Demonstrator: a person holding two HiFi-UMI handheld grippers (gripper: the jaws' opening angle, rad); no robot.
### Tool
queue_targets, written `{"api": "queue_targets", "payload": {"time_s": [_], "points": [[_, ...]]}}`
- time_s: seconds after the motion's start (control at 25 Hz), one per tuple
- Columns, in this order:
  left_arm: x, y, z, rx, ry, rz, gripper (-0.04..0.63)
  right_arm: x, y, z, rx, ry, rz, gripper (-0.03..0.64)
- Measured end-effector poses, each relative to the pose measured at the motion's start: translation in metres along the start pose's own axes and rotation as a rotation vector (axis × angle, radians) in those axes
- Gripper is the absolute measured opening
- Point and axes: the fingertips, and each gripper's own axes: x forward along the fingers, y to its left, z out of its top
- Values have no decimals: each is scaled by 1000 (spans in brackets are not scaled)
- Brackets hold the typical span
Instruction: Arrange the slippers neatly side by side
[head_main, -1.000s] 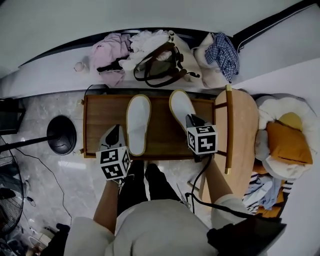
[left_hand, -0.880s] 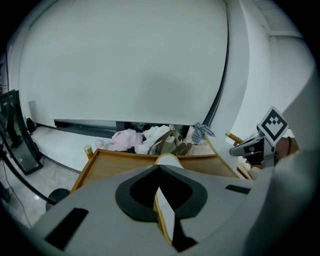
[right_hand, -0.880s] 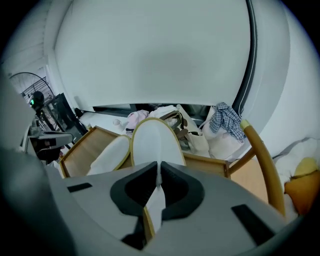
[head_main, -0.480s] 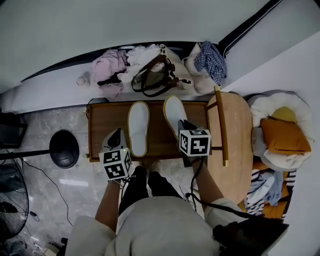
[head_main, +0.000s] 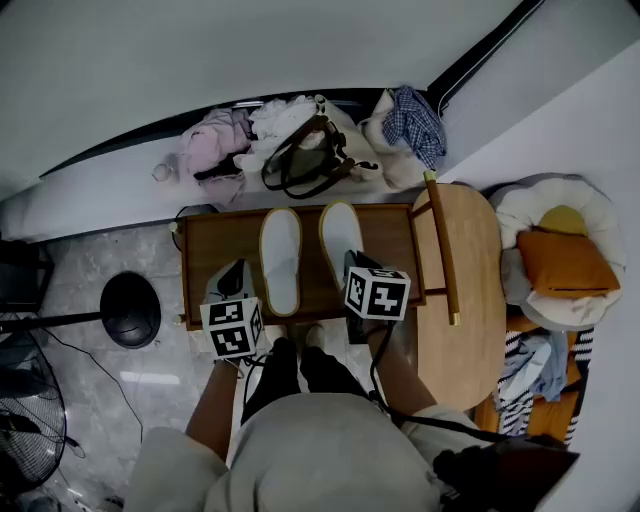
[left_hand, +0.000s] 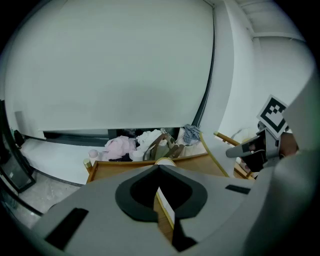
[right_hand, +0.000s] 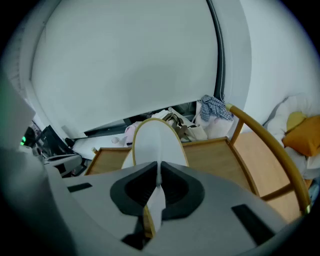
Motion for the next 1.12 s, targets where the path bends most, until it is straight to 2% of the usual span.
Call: {"api": "queue_targets", "payload": {"time_s": [0.28, 0.6, 0.8, 1.12], "points": [[5, 3, -7, 18, 30, -16, 12, 16, 13, -13, 124, 17, 20, 41], [14, 21, -23, -5, 80, 5, 12, 46, 9, -18, 230, 54, -25, 42], [21, 30, -31, -33, 105, 17, 12, 64, 6, -22, 253, 82, -41, 41], [34, 38, -37, -68, 122, 29, 12, 79, 1, -26, 226, 122, -63, 41]]}}
